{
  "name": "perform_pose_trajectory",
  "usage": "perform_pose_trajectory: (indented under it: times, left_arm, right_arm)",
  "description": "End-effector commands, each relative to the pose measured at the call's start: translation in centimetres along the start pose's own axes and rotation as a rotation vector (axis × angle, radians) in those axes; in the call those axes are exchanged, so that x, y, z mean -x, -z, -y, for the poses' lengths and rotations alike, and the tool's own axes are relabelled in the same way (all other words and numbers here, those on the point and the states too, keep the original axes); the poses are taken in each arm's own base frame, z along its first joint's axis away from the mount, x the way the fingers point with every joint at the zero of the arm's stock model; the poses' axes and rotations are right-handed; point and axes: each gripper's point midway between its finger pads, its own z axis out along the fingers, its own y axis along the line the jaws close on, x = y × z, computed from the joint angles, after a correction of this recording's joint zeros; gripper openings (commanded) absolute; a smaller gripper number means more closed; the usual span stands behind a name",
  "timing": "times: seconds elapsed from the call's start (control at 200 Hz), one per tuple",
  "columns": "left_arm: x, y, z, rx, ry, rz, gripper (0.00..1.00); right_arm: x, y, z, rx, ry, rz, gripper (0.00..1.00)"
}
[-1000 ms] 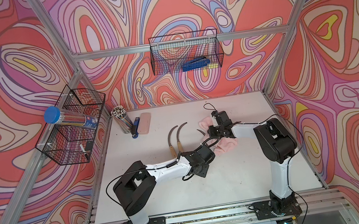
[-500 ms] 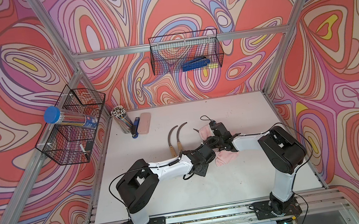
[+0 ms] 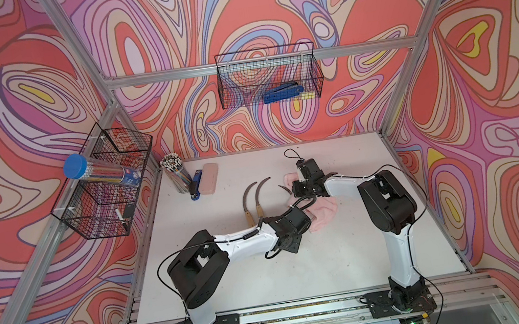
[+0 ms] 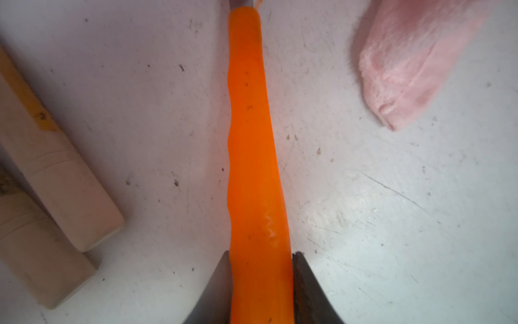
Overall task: Wipe small sickles with rags
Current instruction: Wipe the small sickle.
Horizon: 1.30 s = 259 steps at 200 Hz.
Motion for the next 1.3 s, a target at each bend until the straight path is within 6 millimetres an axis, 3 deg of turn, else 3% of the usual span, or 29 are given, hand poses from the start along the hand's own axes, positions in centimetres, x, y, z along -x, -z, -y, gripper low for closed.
perform_pose_trajectory:
  times: [0.0,0.315,0.611,0.816,1.112,1.292]
  left_arm:
    - [-0.4,0.9,2.1,-0.094,-0.060,-0.012,0.00]
    - [-0.4,1.0,2.5,-0.120,-0.071,-0.016,0.00]
    - [-1.2,1.4,3.1,-0.154,-0.098,-0.022,0.00]
    - [-1.5,1.8,3.5,-0.143,-0.119,-0.016,0.00]
    - [-1.8,1.9,4.0,-0.161,-0.127,-0.014,0.00]
    - [-2.1,1.8,3.7,-0.154,-0.123,-0.009,0.00]
  right_arm:
    - [2.0,-1.2,-0.7,0.010,0.036,0.032,0.00]
    - [1.3,-3.6,-1.7,0.028,0.080,-0.009,0.00]
    - [1.3,-4.2,-5.0,0.209,0.164,0.014,0.00]
    - [3.9,-4.6,-2.0,0.146,0.128,0.028,0.00]
    - [6.2,-2.8,1.4,-0.054,0.111,0.082,0.00]
    - [7.6,-1.5,2.0,-0.076,0.058,0.109,0.00]
